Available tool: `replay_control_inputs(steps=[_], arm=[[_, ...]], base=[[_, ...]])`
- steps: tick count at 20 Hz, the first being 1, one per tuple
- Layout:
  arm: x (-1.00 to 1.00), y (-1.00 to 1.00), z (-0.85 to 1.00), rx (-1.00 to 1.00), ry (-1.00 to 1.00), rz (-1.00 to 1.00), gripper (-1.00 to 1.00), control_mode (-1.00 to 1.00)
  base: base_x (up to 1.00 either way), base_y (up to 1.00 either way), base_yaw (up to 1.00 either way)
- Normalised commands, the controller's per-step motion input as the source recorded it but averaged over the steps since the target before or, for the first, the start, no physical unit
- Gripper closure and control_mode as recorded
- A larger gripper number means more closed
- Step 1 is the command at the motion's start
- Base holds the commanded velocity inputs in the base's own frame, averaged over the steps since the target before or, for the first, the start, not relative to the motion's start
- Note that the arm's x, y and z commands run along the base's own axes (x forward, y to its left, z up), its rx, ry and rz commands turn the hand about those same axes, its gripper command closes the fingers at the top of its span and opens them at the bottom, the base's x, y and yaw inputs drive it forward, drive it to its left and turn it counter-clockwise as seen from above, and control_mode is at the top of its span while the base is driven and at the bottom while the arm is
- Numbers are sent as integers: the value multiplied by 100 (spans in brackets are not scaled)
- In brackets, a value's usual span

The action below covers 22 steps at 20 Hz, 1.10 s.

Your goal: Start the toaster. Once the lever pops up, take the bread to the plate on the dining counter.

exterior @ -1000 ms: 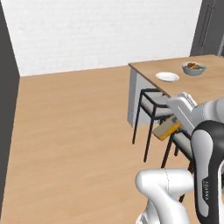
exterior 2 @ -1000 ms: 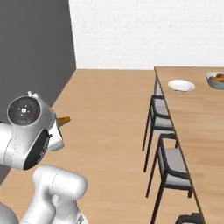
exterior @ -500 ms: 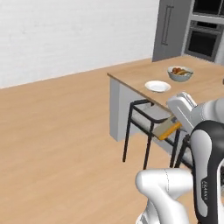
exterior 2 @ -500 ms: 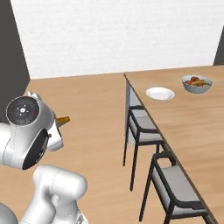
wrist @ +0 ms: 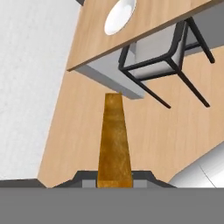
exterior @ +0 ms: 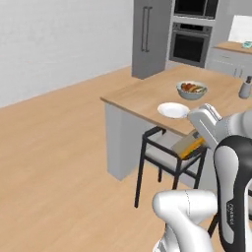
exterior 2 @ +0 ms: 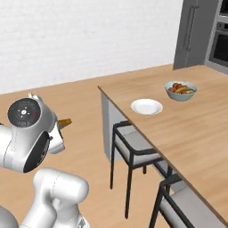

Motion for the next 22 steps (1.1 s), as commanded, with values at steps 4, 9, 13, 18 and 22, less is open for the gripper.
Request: replay_control_inputs(steps=[4,9,13,18,22], arm=[[0,0,0,0,0,0,100,100],[0,0,0,0,0,0,100,100],[0,0,0,0,0,0,100,100],[0,0,0,0,0,0,100,100],[0,0,0,0,0,0,100,100]], base=[[59,49,-44],[52,43,-43],[60,50,-43],[63,47,-43],[61,31,-46]])
